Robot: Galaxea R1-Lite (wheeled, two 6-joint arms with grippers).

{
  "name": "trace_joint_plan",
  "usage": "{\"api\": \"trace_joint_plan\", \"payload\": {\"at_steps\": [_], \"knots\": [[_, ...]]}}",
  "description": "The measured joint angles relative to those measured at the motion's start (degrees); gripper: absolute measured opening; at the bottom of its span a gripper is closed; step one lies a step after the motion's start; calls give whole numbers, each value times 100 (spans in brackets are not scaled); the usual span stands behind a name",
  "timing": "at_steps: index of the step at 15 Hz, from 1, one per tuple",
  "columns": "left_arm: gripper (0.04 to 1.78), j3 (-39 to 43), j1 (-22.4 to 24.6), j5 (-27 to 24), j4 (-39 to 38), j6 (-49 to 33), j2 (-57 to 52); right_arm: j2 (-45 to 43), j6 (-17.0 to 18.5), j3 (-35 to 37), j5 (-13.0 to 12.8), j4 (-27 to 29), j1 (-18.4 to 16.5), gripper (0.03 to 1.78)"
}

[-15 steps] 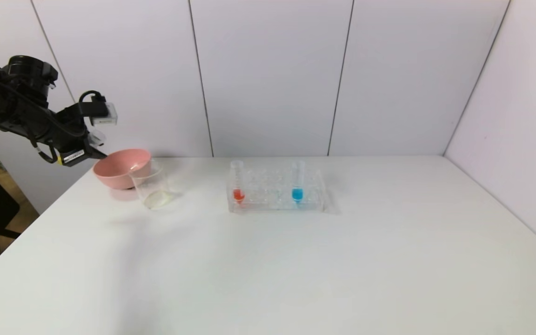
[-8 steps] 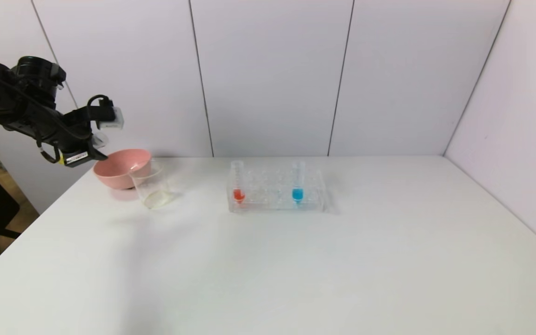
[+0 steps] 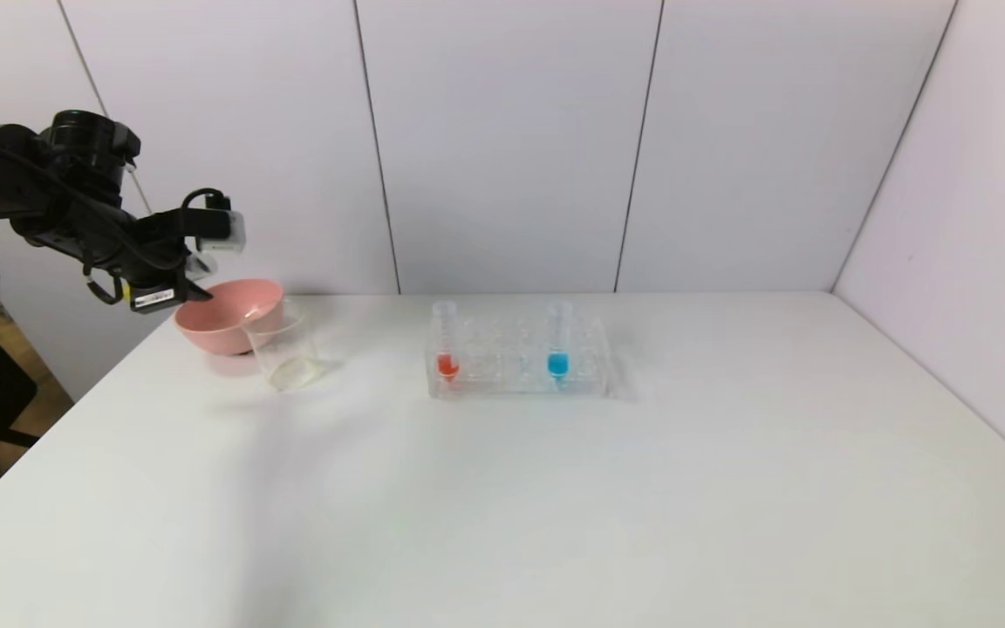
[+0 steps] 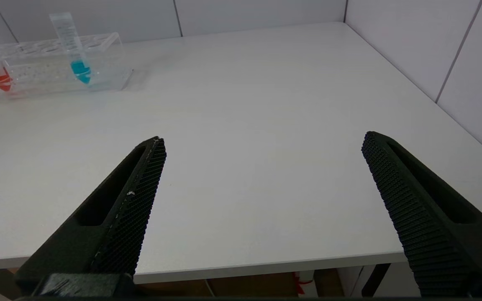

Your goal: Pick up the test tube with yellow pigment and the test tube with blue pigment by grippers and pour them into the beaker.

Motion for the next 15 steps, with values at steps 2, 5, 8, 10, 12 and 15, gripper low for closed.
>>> {"api": "trace_joint_plan", "payload": {"at_steps": [2, 5, 8, 10, 12, 15], "knots": [[55, -5, -26, 11, -48, 22, 22, 0, -4, 0, 0, -2, -2, 171], [55, -6, -127, 157, -149, 149, 59, 0, -2, 0, -2, 0, -2, 171], [55, -6, -199, 205, -152, 232, 74, 0, -2, 0, 0, 0, -2, 171], [55, -6, -240, 207, -152, 344, 74, 0, -2, 0, -2, -2, -2, 171], [55, -6, -260, 212, -152, 369, 72, 0, -2, 0, -2, 0, 0, 171], [55, -6, -284, 249, -155, 429, 72, 0, -2, 0, -2, 0, 2, 171]]}}
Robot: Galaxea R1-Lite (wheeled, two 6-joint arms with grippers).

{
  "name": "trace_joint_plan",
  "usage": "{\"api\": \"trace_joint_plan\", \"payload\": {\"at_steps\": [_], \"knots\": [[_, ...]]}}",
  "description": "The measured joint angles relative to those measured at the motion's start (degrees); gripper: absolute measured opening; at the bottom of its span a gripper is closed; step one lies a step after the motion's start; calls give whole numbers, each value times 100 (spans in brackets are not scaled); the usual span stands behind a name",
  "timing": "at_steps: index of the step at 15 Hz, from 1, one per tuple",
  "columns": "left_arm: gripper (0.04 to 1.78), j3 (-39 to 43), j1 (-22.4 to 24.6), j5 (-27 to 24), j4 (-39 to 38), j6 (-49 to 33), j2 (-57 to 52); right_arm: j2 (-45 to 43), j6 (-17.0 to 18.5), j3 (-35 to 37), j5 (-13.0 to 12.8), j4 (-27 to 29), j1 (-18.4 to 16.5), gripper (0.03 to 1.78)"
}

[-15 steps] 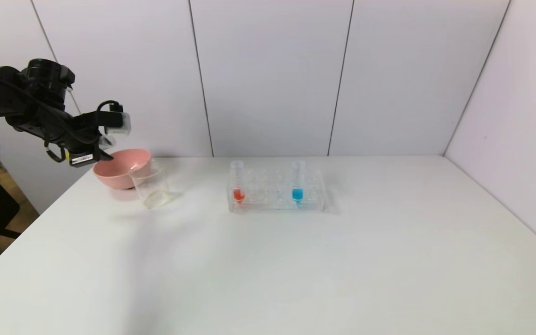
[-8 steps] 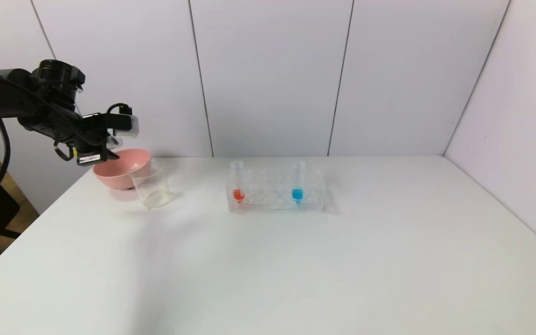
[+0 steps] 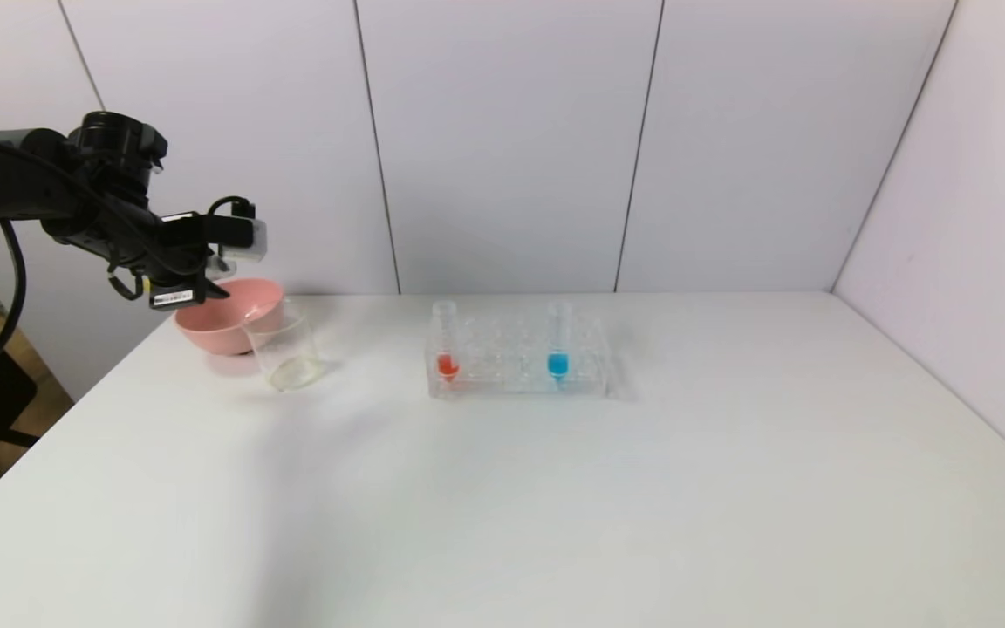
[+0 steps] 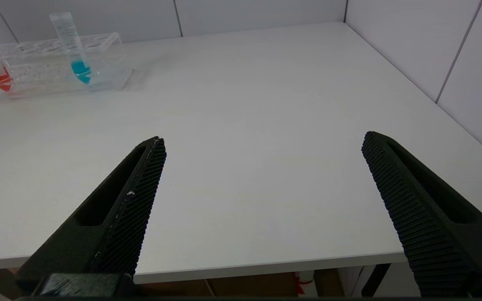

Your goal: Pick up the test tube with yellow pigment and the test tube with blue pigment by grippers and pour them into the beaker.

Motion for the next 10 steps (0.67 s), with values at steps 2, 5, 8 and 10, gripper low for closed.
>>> {"api": "trace_joint_plan", "payload": {"at_steps": [2, 5, 8, 10], "knots": [[55, 0, -15, 63, -30, 108, 0, 0, 2, 0, 2, 0, 0, 171], [55, 0, -22, 96, -41, 113, -2, 0, 0, 0, 0, -2, -2, 171], [55, 0, -78, 228, -41, 118, -9, 0, 0, 0, 2, 0, -2, 171], [55, 0, -91, 247, -30, 119, -16, 0, 0, 0, 0, 0, -5, 171]]}}
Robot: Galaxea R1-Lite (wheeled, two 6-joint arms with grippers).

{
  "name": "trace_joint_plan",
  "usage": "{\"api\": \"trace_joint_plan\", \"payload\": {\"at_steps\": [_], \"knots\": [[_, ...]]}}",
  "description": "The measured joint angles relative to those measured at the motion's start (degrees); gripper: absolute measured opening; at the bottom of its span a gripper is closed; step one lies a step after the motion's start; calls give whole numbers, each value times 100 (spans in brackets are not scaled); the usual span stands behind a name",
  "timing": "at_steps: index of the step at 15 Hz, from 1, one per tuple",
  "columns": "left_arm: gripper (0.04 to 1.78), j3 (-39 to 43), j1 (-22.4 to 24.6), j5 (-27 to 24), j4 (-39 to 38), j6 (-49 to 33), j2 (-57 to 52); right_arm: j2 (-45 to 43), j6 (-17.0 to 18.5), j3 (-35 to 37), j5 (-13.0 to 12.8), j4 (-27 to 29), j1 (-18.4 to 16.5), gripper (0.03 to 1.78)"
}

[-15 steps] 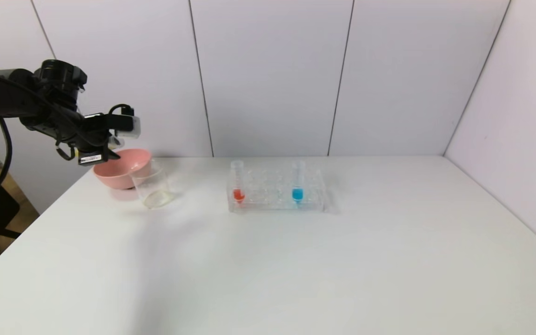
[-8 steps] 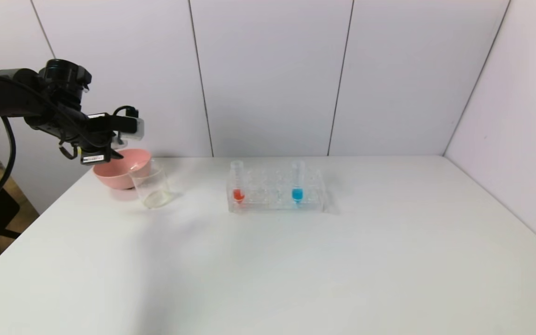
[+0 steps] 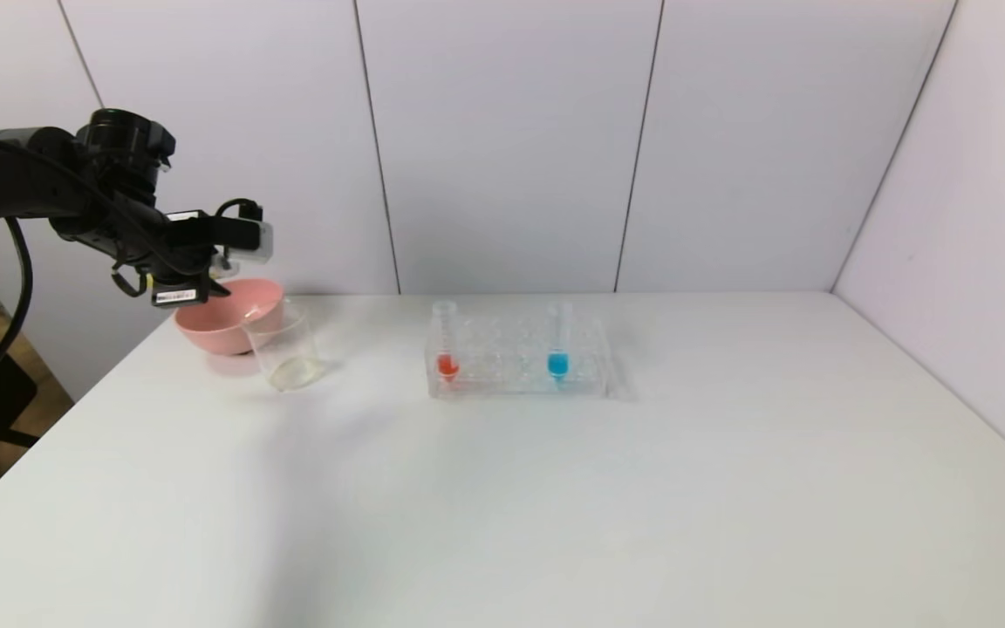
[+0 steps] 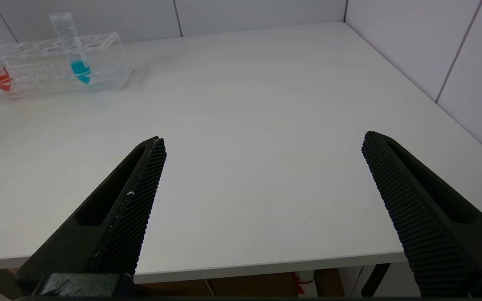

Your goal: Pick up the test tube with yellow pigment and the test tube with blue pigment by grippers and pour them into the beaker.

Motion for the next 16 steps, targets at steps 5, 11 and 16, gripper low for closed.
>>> {"api": "trace_joint_plan", "payload": {"at_steps": [5, 11, 16], "knots": [[55, 0, -2, 6, 290, -30, -54, 0, 0, 0, 2, -2, 0, 171], [55, 0, -2, 24, 529, -108, -100, 0, -1, 0, 2, 0, 0, 171], [55, 0, -5, 102, 574, -122, -116, 0, 2, 0, 0, 0, 5, 171]]}}
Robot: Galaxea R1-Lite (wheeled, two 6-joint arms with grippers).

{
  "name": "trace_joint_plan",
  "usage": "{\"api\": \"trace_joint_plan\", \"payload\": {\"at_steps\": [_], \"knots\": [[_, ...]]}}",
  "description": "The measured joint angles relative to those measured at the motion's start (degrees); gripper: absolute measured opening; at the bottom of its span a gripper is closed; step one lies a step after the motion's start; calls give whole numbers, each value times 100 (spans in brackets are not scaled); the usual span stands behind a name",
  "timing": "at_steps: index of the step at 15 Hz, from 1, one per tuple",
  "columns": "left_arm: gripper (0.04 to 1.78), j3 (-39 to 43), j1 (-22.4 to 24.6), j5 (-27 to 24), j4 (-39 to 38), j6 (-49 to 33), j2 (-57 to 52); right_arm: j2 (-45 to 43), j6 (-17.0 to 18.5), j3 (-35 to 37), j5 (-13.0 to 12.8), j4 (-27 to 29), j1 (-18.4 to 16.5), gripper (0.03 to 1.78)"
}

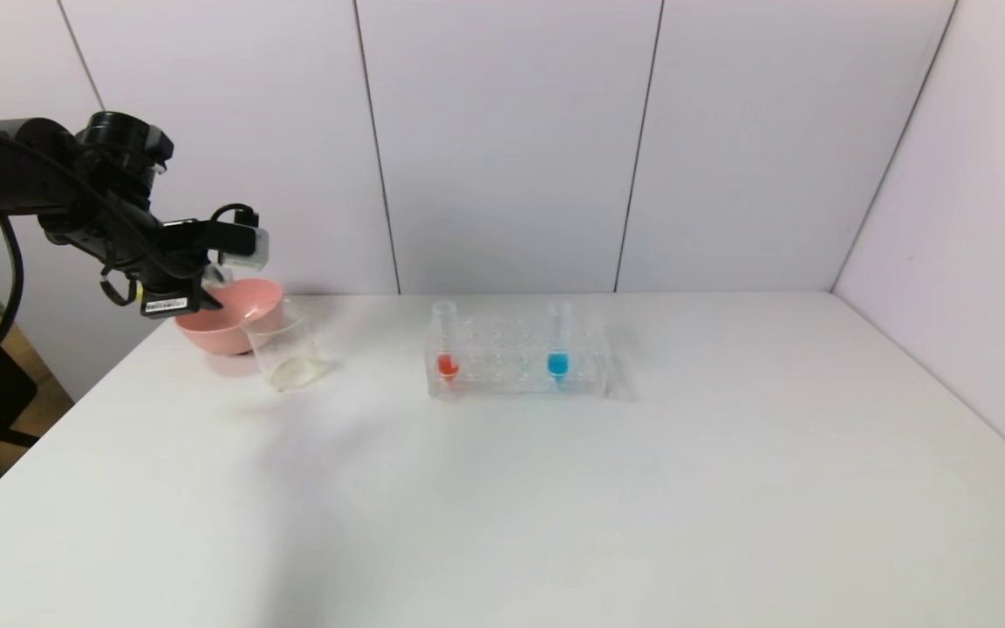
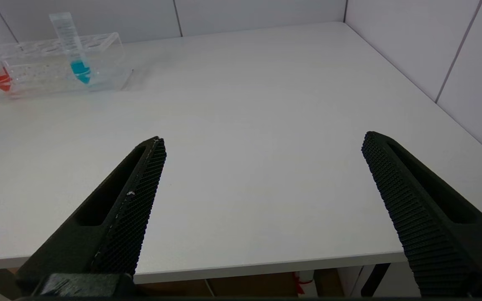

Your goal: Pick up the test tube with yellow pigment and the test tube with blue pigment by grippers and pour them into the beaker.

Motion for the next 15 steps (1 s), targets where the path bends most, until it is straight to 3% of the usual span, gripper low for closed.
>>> {"api": "trace_joint_plan", "payload": {"at_steps": [15], "knots": [[55, 0, -146, 567, -44, -72, 171, 0, 0, 0, 2, 0, 0, 171]]}}
